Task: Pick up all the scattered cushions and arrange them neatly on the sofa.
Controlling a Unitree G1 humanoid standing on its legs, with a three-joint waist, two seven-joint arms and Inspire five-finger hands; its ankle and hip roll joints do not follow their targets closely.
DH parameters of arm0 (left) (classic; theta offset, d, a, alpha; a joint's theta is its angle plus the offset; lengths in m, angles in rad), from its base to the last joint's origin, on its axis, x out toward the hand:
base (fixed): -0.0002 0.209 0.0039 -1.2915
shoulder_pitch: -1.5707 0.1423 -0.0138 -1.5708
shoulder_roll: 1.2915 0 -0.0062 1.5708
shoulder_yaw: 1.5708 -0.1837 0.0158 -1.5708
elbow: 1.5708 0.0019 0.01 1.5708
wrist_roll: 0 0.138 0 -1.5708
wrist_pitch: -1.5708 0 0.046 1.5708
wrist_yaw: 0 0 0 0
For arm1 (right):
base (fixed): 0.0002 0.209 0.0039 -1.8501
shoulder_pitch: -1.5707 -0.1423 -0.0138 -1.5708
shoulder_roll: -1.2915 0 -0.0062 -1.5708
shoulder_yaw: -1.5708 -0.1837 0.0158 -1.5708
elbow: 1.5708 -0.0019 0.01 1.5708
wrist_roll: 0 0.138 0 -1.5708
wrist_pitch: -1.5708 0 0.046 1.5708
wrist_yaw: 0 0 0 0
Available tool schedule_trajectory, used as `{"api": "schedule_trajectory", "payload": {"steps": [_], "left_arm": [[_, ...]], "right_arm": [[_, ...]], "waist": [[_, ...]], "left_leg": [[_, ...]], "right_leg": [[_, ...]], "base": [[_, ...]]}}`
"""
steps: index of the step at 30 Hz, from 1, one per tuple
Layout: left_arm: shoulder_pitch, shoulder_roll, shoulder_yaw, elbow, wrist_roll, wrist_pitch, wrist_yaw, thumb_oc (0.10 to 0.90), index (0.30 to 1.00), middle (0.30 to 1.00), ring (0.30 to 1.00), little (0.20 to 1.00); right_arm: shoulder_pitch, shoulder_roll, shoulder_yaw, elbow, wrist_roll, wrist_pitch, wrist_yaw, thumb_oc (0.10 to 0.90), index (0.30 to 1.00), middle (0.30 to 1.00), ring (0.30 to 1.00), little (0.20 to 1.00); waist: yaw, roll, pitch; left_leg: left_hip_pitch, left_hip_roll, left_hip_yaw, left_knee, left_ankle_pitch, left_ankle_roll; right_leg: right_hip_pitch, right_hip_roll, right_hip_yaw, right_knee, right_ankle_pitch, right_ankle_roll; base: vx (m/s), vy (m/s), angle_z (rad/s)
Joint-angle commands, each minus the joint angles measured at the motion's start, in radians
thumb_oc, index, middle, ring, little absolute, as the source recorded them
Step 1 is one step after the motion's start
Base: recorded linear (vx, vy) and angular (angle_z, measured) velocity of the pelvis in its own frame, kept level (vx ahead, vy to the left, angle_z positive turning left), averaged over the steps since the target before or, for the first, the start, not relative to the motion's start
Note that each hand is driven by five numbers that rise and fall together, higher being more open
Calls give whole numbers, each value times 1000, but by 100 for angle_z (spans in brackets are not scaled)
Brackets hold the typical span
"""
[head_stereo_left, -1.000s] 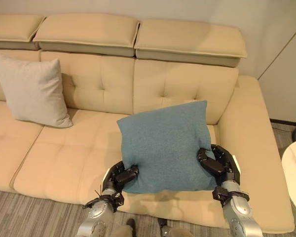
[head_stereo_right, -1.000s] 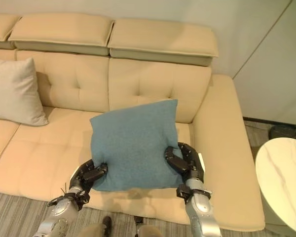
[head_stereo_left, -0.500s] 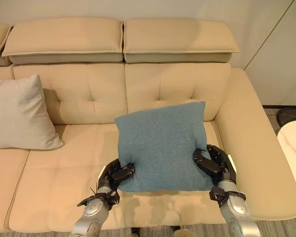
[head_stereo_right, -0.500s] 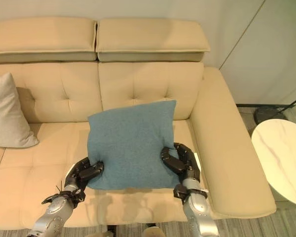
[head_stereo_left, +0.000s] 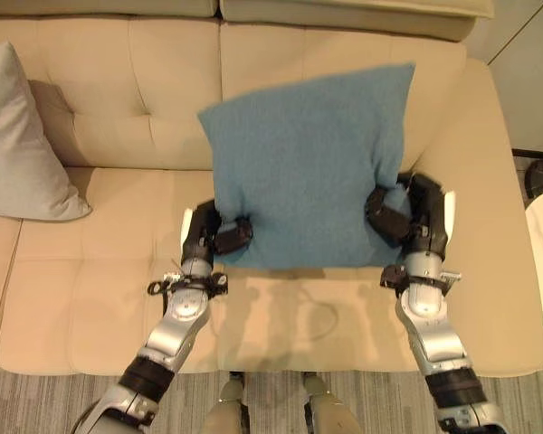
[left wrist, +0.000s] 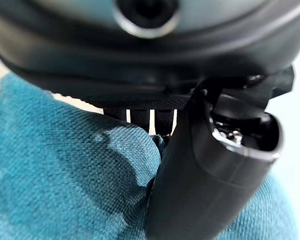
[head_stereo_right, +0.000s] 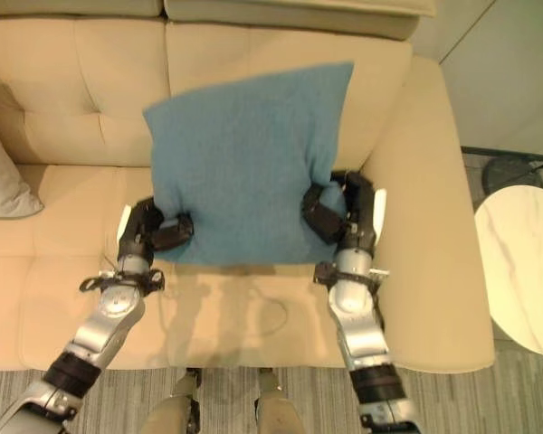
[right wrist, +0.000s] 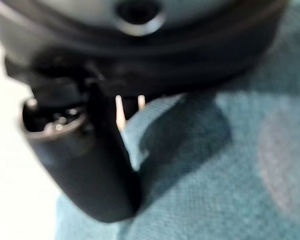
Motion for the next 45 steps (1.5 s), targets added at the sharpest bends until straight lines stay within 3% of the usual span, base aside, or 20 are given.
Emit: {"api": "schedule_trajectory", "payload": {"steps": [1, 4, 10, 16, 22, 23, 24, 25, 26, 36, 41, 45], "left_arm": [[-289, -67, -81, -141, 171, -270, 44, 400, 300, 300, 300, 300], [-382, -76, -79, -83, 220, -270, 130, 400, 300, 300, 300, 300], [-559, -66, -115, 121, 168, -249, 149, 400, 300, 300, 300, 300], [-890, -46, -203, 531, 43, -208, 95, 400, 300, 300, 300, 300], [-986, -25, -238, 683, -46, -204, 30, 400, 300, 300, 300, 300], [-1001, -20, -245, 712, -60, -202, 18, 511, 467, 467, 467, 467], [-1007, -16, -248, 726, -73, -203, 6, 800, 900, 900, 900, 900], [-1016, -15, -246, 747, -99, -204, -4, 800, 900, 900, 900, 900], [-1016, -10, -248, 757, -123, -206, -15, 800, 900, 900, 900, 900], [-882, 67, -166, 696, -130, -204, -20, 800, 900, 900, 900, 900], [-771, 144, -86, 659, -121, -204, -13, 800, 900, 900, 900, 900], [-590, 232, 38, 626, -125, -204, -40, 800, 900, 900, 900, 900]], "right_arm": [[-156, -52, 89, -79, -192, -180, -74, 400, 300, 300, 300, 300], [-248, -76, 107, -14, -259, -156, -161, 400, 300, 300, 300, 300], [-414, -117, 166, 163, -245, -113, -202, 400, 300, 300, 300, 300], [-714, -108, 277, 588, -54, -65, -193, 400, 300, 300, 300, 300], [-873, -141, 338, 815, 103, -34, -123, 400, 300, 300, 300, 300], [-888, -149, 350, 840, 129, -33, -102, 400, 300, 300, 300, 300], [-901, -153, 358, 854, 144, -33, -90, 400, 300, 300, 300, 300], [-914, -161, 372, 879, 168, -30, -71, 552, 528, 528, 528, 528], [-922, -168, 379, 899, 186, -26, -56, 800, 900, 900, 900, 900], [-837, -204, 343, 853, 206, -35, -27, 800, 900, 900, 900, 900], [-703, -249, 277, 784, 184, -41, -15, 800, 900, 900, 900, 900], [-443, -312, 126, 684, 157, -56, 8, 800, 900, 900, 900, 900]], "waist": [[18, 31, -75], [21, 32, -60], [24, 36, -32], [23, 58, 29], [18, 67, 64], [15, 67, 68], [13, 67, 69], [10, 67, 71], [9, 67, 73], [12, 65, 64], [14, 63, 51], [8, 57, 22]], "left_leg": [[3, -2, 16, 0, -100, -30], [-37, -10, 9, 0, -86, -36], [-80, -9, 6, 0, -66, -44], [-134, -10, 2, 0, -46, -54], [-199, -9, -3, 0, -30, -63], [-211, -10, -3, 0, -25, -65], [-218, -10, -4, 0, -25, -65], [-226, -12, -3, 0, -23, -66], [-230, -12, -4, 0, -22, -67], [-226, -12, 1, 0, -24, -71], [-201, -11, 1, 0, -30, -73], [-158, -9, -1, 0, -36, -73]], "right_leg": [[3, 33, -39, 3, -64, 37], [-37, 32, -46, 3, -58, 38], [-82, 33, -47, 3, -48, 37], [-141, 33, -50, 3, -29, 39], [-212, 39, -50, 3, -13, 42], [-224, 40, -51, 3, -9, 44], [-231, 41, -50, 3, -7, 45], [-239, 42, -51, 3, -5, 46], [-244, 42, -54, 3, -5, 47], [-247, 46, -56, 3, -6, 45], [-224, 47, -62, 3, -14, 43], [-181, 46, -73, 3, -23, 40]], "base": [[-48, -32, 5], [-53, -38, 8], [-47, -27, 7], [-54, 0, 4], [-46, -15, -7], [-38, -30, -8], [-24, -23, 39], [-23, -21, 51], [-24, -15, 30], [-10, -11, -5], [13, -8, -3], [47, -19, -3]]}}
